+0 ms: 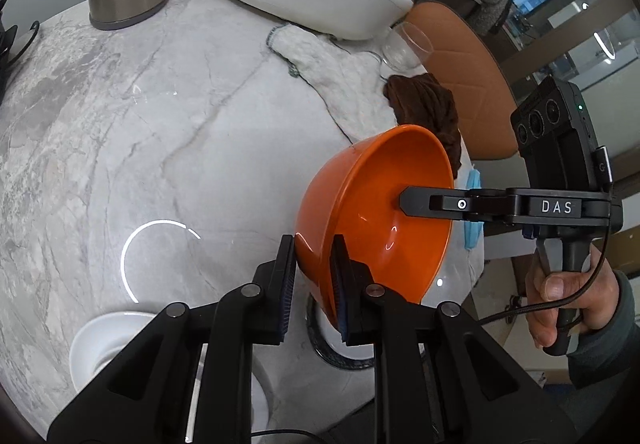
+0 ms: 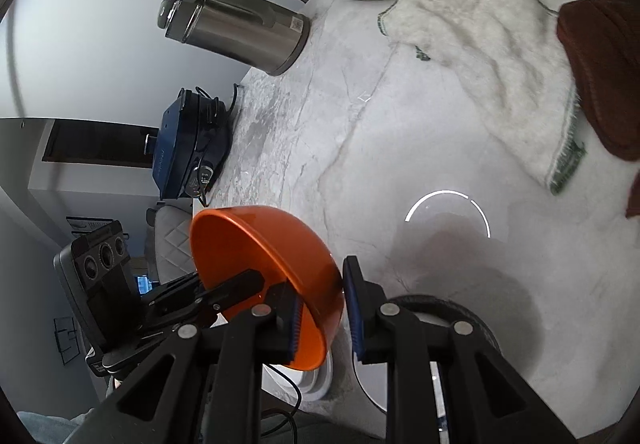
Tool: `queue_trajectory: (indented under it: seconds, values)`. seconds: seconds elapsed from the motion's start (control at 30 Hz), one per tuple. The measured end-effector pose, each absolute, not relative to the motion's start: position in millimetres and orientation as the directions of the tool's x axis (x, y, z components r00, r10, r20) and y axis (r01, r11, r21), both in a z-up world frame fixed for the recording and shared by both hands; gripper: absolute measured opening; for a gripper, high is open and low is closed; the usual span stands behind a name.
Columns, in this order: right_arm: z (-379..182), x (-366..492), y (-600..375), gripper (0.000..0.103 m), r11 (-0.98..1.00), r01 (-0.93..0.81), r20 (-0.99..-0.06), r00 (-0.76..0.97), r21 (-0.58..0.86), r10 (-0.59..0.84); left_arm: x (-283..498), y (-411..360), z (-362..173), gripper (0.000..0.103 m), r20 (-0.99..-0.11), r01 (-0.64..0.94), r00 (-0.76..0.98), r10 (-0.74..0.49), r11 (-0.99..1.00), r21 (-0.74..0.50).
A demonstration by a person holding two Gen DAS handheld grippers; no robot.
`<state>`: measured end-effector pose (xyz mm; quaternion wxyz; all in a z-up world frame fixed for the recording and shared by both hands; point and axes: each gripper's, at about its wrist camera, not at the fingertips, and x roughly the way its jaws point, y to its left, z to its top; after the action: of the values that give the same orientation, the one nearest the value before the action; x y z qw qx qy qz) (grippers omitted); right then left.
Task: Organize plates and bowls
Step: 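Lift the orange bowl and lower it into the white bowl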
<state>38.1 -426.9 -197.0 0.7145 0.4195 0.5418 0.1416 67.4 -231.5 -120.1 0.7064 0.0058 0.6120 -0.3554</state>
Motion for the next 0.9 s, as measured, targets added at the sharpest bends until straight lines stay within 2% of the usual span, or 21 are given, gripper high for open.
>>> queue_trajectory:
  seconds: [0.23, 0.43, 0.9]
  values:
    - [-193, -13, -431, 0.024, 0.637, 0.266, -0.688, 0.352, 0.724, 0.634, 2, -248, -135, 0.015, -0.883, 0.538, -0.068, -0.465, 0.728, -0.425]
    - [-213, -44, -430, 0.024, 0.638, 0.296, -0.703, 0.315, 0.711, 0.637, -27, -252, -167, 0.015, -0.897, 0.532, -0.124, -0.425, 0.735, -0.421]
    - [-247, -62, -436, 0.022, 0.645, 0.328, -0.723, 0.281, 0.69, 0.631, -31, -263, -199, 0.016, -0.911, 0.495, -0.136, -0.39, 0.769, -0.404]
